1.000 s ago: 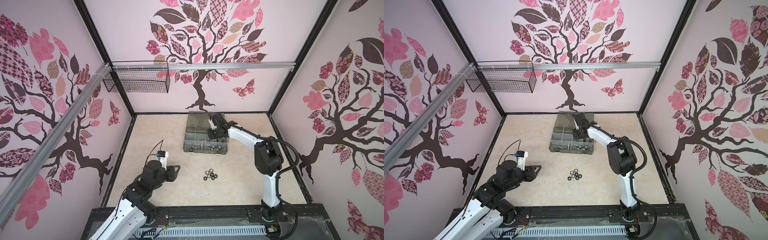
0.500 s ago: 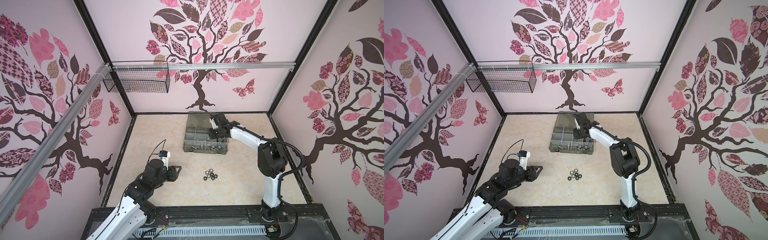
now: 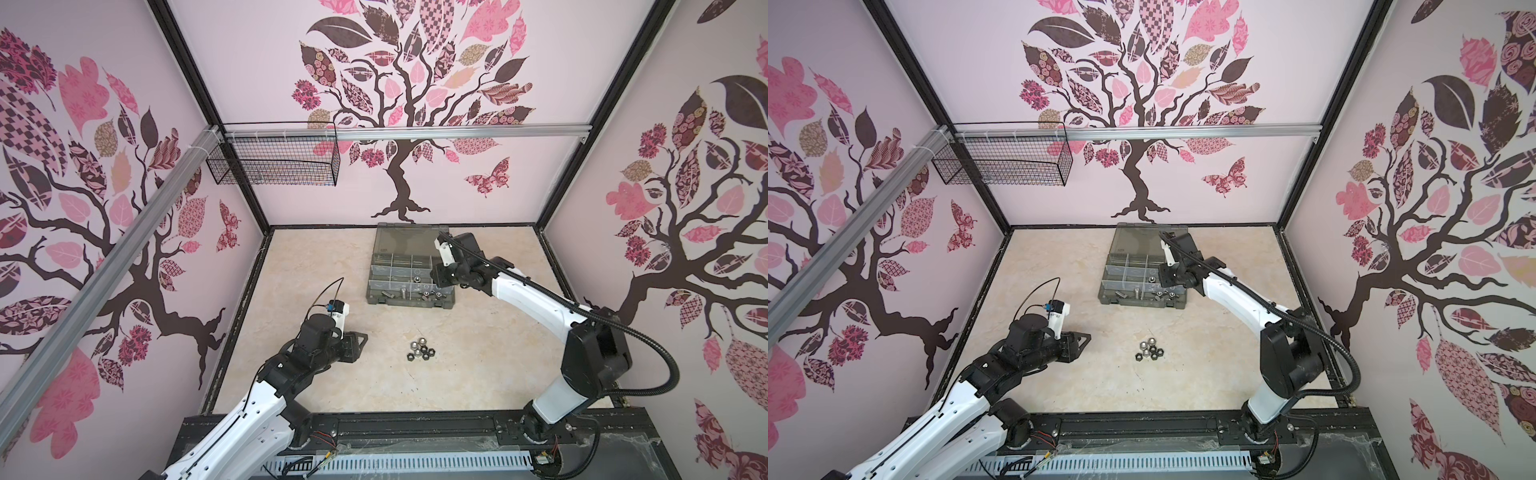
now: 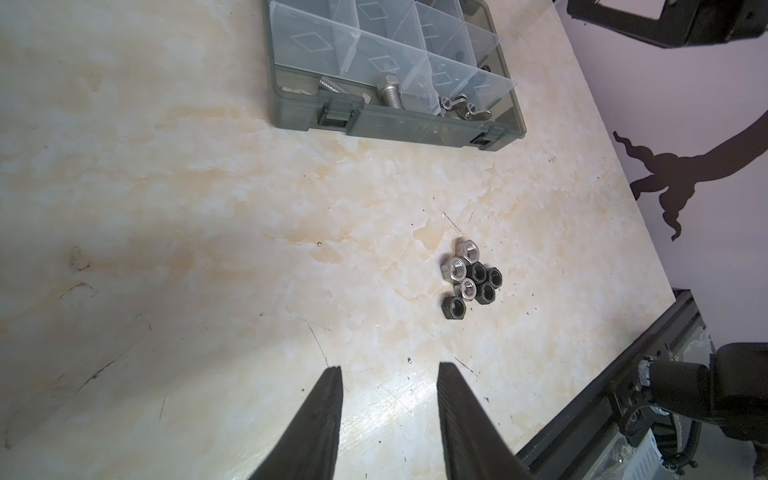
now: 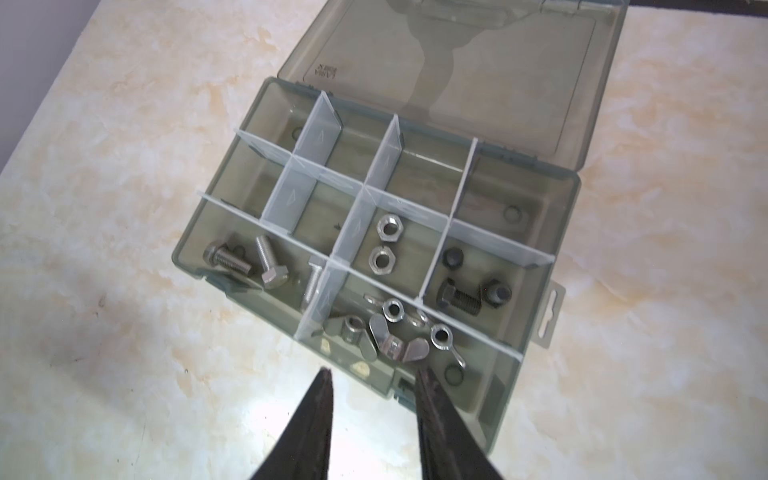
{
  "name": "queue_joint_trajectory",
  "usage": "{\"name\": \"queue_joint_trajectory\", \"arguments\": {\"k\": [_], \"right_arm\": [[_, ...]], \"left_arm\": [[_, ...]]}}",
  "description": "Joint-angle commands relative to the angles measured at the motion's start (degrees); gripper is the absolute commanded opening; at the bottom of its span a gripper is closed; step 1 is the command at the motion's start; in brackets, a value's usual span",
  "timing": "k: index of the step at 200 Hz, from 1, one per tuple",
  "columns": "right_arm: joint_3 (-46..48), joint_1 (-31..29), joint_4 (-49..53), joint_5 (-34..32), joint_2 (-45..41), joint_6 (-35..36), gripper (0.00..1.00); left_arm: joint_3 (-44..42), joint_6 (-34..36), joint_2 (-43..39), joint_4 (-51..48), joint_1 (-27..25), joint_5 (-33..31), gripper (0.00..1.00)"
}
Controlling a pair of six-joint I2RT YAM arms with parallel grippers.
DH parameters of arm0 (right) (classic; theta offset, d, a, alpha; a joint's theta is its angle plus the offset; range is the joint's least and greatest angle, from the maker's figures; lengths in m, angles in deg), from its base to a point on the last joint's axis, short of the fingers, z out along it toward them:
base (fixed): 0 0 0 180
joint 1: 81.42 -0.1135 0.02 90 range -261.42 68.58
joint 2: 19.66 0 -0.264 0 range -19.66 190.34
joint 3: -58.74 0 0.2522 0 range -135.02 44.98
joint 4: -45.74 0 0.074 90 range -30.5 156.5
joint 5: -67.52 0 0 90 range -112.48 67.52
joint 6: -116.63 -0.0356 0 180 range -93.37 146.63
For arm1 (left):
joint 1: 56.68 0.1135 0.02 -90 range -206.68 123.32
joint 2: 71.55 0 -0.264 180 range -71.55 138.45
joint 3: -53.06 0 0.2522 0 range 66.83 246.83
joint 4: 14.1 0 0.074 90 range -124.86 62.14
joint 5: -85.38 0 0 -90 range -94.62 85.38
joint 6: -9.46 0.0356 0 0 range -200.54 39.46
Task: Sort the screws and nuts into containers
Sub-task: 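Withdraw the right gripper while the left gripper reaches toward the nut pile, then lower the left gripper onto a silver hex nut at the pile edge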
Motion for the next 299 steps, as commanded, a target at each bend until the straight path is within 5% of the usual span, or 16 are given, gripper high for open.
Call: {"name": "queue_joint_trajectory", "arguments": {"k": [1, 69, 108, 165, 299], "right_arm": [[4.0, 0.1, -0.5, -1.6, -5.8, 0.3, 0.37], [20.8, 0.3, -3.1, -3.7, -17.3, -4.3, 0.38], [24.7, 0.3, -3.1, -3.8, -20.9, -6.6, 0.38], [26.8, 0.4, -1.7, -4.2, -24.8, -6.8, 0.39], [26.8, 0.4, -0.9, -4.3, -25.3, -6.6, 0.4]], "left_arm": [[2.7, 2.3, 2.1, 1.6, -2.7, -2.8, 0.41], [6.4, 7.6, 19.6, 6.5, -9.8, -5.9, 0.41], [14.4, 11.5, 34.3, 7.0, -16.6, -7.8, 0.41], [25.5, 14.4, 51.2, 7.0, -19.7, -8.5, 0.41], [31.8, 16.1, 62.4, 5.6, -21.0, -10.3, 0.4]]}}
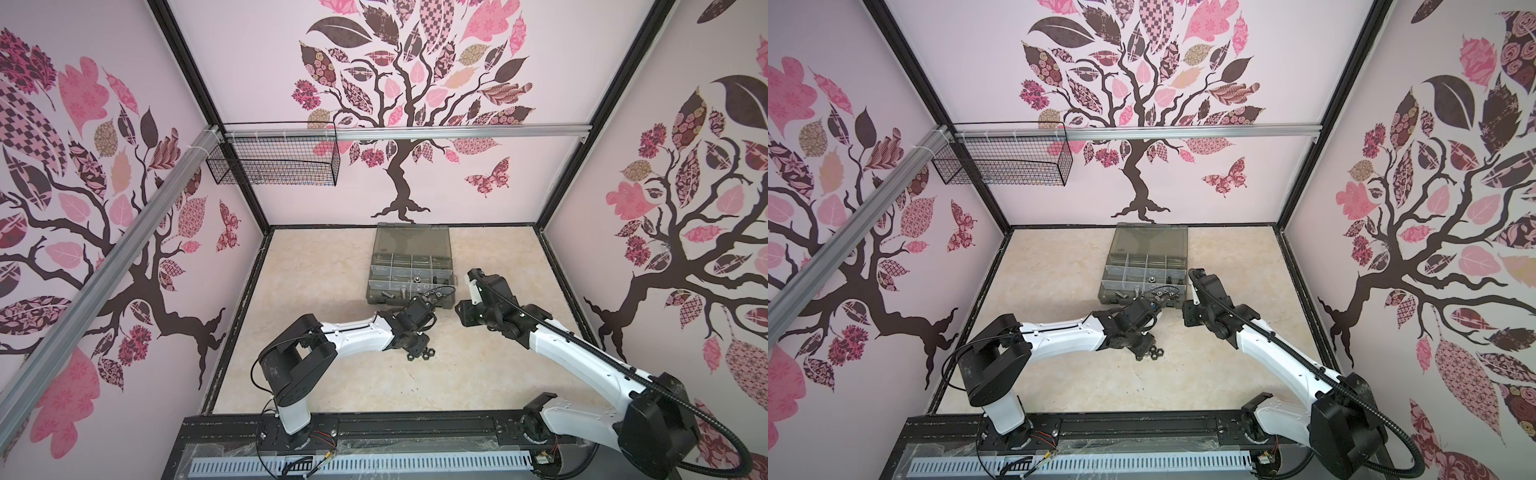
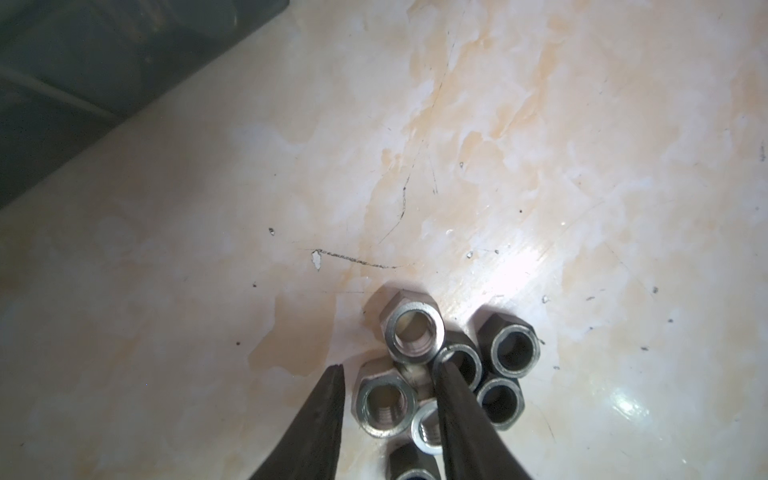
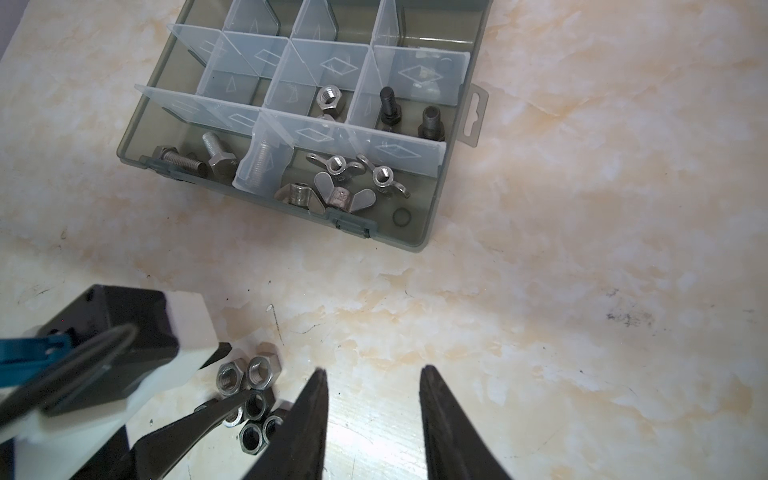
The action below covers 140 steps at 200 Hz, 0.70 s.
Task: Sort the screws and nuts into containers
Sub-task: 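Lower the left gripper onto a silver hex nut at the pile edge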
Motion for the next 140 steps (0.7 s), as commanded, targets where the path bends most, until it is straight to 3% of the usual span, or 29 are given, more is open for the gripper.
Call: {"name": "queue_joint_trajectory", "arguments": {"k": [1, 140], "right_arm": [[0.0, 0.1, 1.6, -0.8, -1.4, -0.1, 0.4], [0.3, 0.1, 1.1, -0.6, -1.0, 0.2, 0.4]], "left_arm": [[1.5, 0.9, 1.3, -0.9, -0.3, -1.1, 0.4], [-7.3, -0.7, -5.0, -2.2, 0.8, -7.0, 0.39]]}}
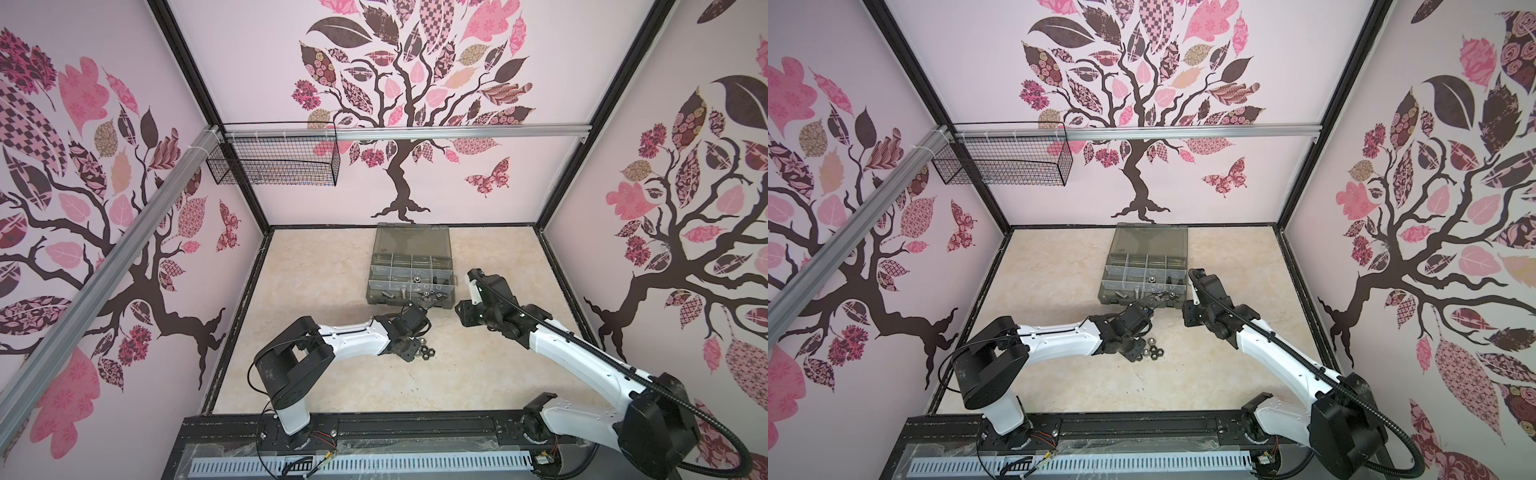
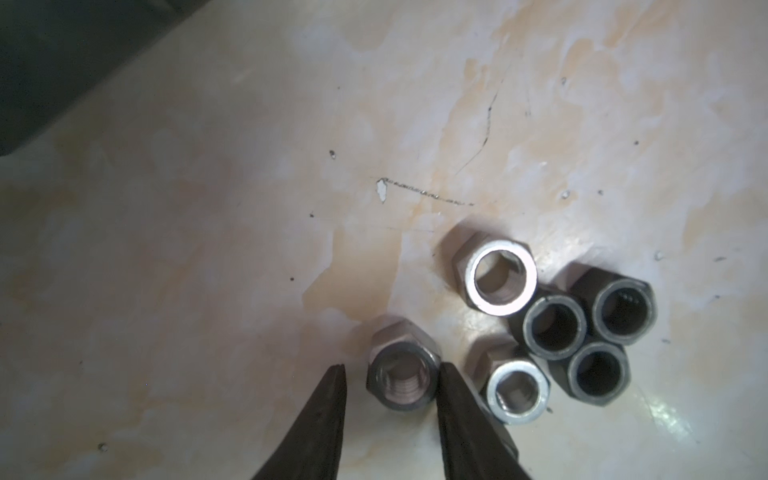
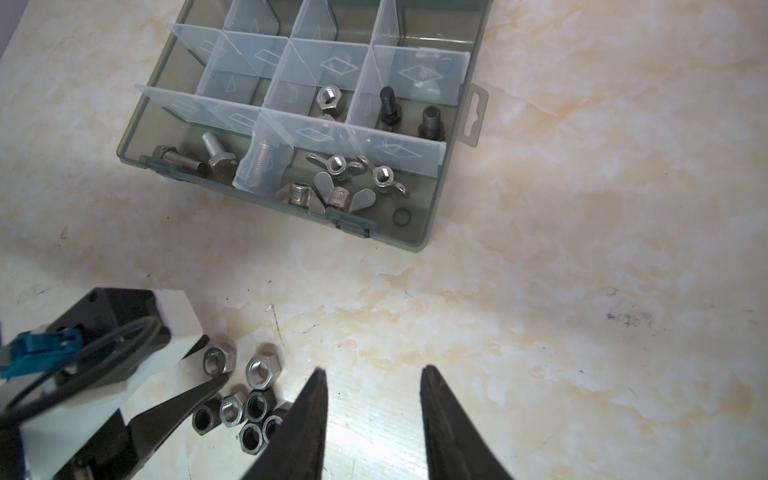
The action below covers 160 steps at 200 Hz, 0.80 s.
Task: Sort the screws and nuts into containers
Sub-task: 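Lower the left gripper onto a silver hex nut at the pile edge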
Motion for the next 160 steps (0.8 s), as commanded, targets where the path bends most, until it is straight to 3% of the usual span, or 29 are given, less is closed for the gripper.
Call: {"name": "queue_joint_trajectory", "arguments": {"k": [1, 107, 160], "right_arm": [[0.3, 0.1, 1.1, -0.6, -1.0, 0.2, 0.4], [0.4, 0.2, 1.7, -1.0, -1.6, 0.7, 0.4], [0.4, 0.2, 1.7, -1.0, -1.5, 0.7, 0.4]], "left_arm": [[-2.4, -0.2, -2.4, -0.6, 0.6, -1.3, 0.39], [2.0, 0.2, 1.9, 1.4, 0.6, 2.1, 0.39], [2.4, 0.2, 3.0, 1.8, 1.3, 1.9, 0.32]]}}
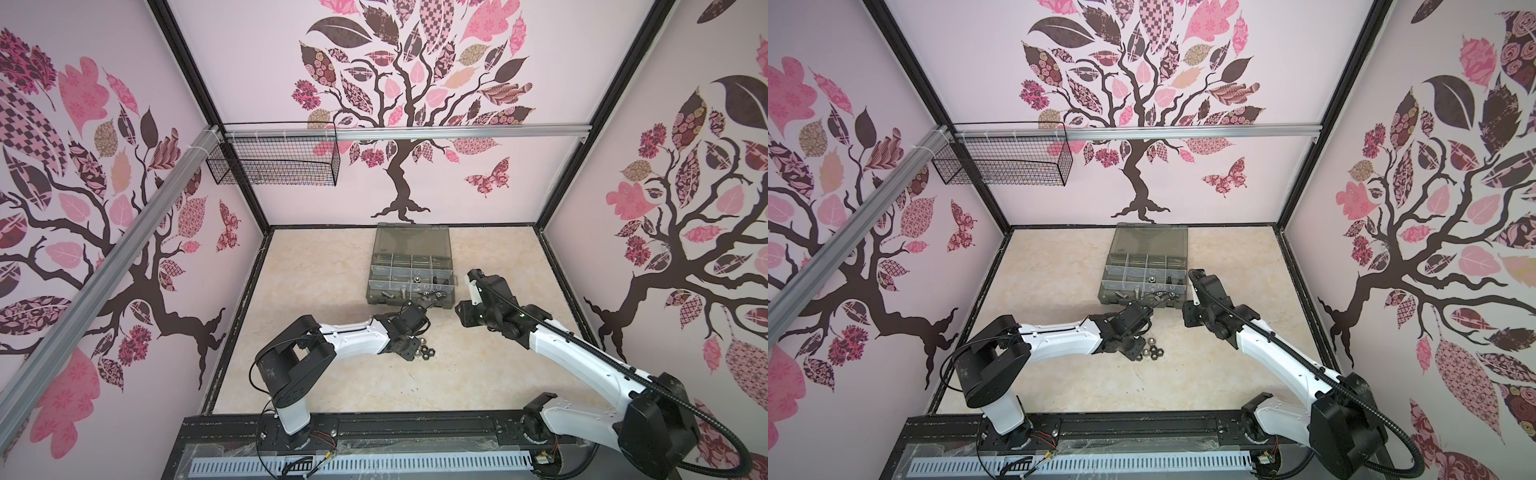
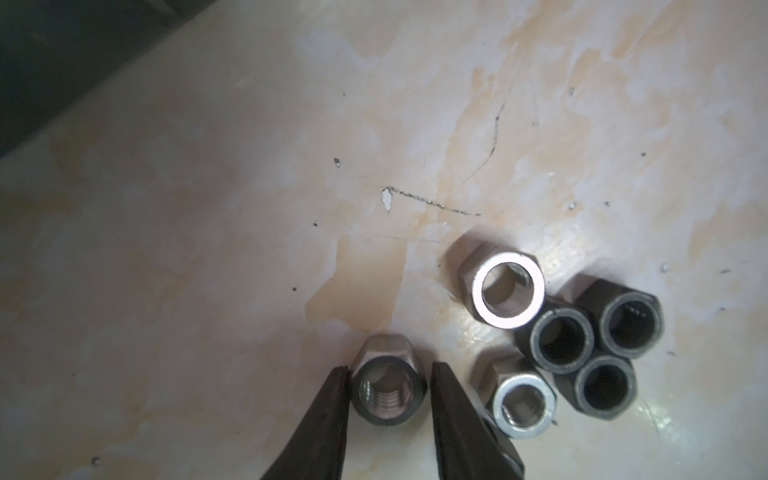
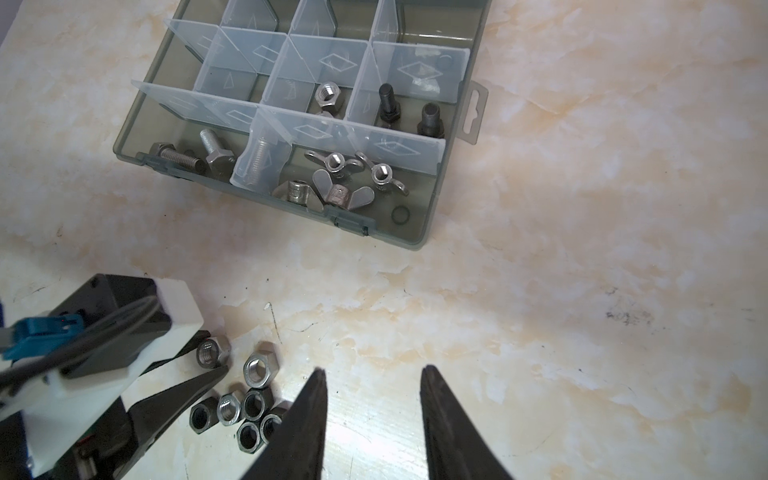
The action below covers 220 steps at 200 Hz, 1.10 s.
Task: Sort the screws and nuts into containers
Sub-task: 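Lower the left gripper onto a silver hex nut at the pile edge, then grasp the silver nut and carry it over the organizer box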
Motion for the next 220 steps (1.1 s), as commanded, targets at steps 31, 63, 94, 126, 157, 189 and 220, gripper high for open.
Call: {"name": "queue_joint_trajectory", "arguments": {"k": [31, 63, 94, 126, 157, 189, 220], "right_arm": [[0.2, 0.2, 1.7, -1.0, -1.6, 0.5, 0.4], [0.2, 0.2, 1.7, -0.9, -1.6, 0.4, 0.4], [0.2, 0.2, 1.8, -1.0, -2.0, 0.3, 0.4], [0.2, 0.2, 1.8, -0.8, -2.0, 0.0, 0.4], [0.2, 0.2, 1.8, -0.1, -1.7, -0.2, 0.4], [0.0, 0.2, 2.2, 0.9, -0.6, -0.2, 0.4], [-0.2, 0.2, 2.5, 0.7, 0.4, 0.4, 0.4]], "left_arm": [[1.3, 0.1, 1.2, 0.8, 1.1, 0.4, 0.23], [2.2, 0.0, 0.0, 0.6, 2.7, 1.9, 0.18], [7.6, 2.0, -2.5, 0.0, 6.2, 3.3, 0.18], [19.8, 5.4, 1.1, -3.0, 9.8, 4.6, 0.18], [31.9, 6.2, 9.4, -4.4, 13.7, 7.4, 0.18], [42.6, 6.4, 18.2, -5.5, 16.7, 9.1, 0.19], [48.5, 6.4, 24.0, -5.8, 17.6, 10.6, 0.2]]}}
